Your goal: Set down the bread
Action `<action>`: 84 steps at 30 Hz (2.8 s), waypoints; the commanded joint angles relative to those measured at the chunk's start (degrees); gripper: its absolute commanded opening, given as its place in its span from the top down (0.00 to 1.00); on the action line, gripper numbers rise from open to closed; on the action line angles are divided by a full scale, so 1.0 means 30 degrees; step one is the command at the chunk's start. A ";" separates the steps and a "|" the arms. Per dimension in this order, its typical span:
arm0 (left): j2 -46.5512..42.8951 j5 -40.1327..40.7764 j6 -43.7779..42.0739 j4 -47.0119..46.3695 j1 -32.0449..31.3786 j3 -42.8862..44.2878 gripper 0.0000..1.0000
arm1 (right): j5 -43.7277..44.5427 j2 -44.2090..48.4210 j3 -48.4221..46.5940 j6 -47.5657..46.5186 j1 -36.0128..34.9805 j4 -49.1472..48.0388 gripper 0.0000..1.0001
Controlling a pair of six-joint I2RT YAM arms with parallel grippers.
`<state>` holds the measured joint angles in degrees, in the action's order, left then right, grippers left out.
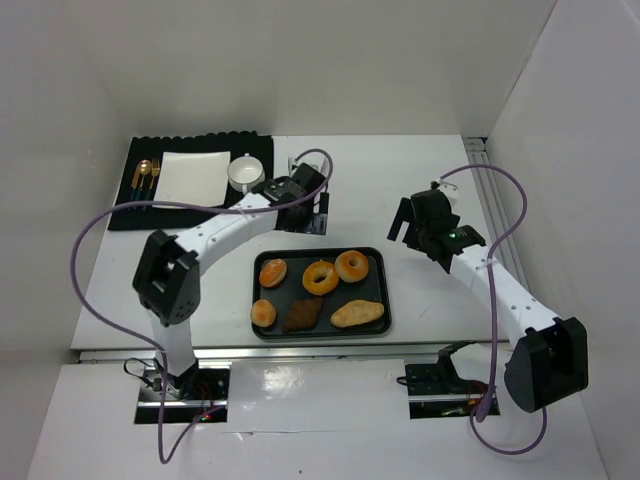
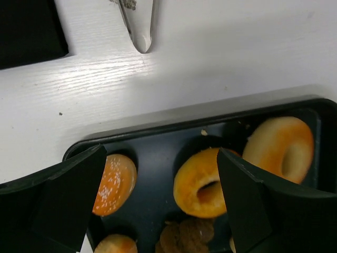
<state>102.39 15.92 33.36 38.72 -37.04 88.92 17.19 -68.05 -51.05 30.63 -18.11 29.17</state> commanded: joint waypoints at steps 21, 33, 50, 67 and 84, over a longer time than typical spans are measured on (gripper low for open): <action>1.2916 -0.0444 -0.0866 0.1065 0.3146 1.3613 0.00 | 0.0539 -0.0049 -0.0561 -0.0191 0.0089 -0.0025 0.01; 1.5610 -0.0884 -0.1334 0.1097 0.3703 1.6030 0.03 | 0.0539 -0.0431 -0.0738 -0.0191 0.0089 -0.0201 0.01; 1.1120 0.2046 -0.2975 0.0922 0.2502 1.5127 0.84 | 0.0950 -0.0256 -0.1088 -0.0367 0.0089 -0.0025 0.01; -0.6410 -0.3784 -0.3006 0.3087 -0.0281 -0.1189 0.56 | 0.0950 0.1033 -0.1646 -0.0367 0.0089 0.0355 0.01; -0.8524 -0.5626 -0.3970 0.4234 -0.1131 -0.5296 0.41 | 0.0539 0.1033 -0.1822 -0.0543 0.0089 0.0355 0.01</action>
<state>78.83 1.67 23.68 52.51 -40.84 73.45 18.74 -66.67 -53.76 29.52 -18.11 30.17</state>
